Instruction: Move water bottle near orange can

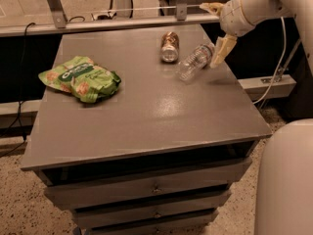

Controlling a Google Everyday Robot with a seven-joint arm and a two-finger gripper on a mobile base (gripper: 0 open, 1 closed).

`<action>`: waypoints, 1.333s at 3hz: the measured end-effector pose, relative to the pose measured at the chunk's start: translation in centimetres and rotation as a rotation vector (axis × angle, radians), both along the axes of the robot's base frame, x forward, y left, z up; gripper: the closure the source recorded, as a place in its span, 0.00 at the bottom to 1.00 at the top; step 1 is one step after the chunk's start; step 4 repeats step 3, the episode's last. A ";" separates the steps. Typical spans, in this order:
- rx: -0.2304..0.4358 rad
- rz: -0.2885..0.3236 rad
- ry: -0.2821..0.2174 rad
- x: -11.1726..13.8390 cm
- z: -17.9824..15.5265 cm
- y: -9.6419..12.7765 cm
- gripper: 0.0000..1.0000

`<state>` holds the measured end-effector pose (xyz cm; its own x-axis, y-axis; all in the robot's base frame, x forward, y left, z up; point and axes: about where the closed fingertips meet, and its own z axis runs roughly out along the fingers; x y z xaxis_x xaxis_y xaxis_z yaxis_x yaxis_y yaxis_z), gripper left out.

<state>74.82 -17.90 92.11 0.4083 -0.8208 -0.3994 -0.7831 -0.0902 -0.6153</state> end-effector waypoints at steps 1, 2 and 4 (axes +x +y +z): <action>0.087 -0.057 -0.038 -0.8 2.3 -2.6 0.00; 0.160 -0.117 -0.079 -2.0 4.6 -5.7 0.00; 0.169 -0.129 -0.083 -2.2 4.7 -6.5 0.00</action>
Offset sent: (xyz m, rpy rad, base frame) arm -0.0452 -0.1092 0.0803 0.2540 -0.1444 -0.2110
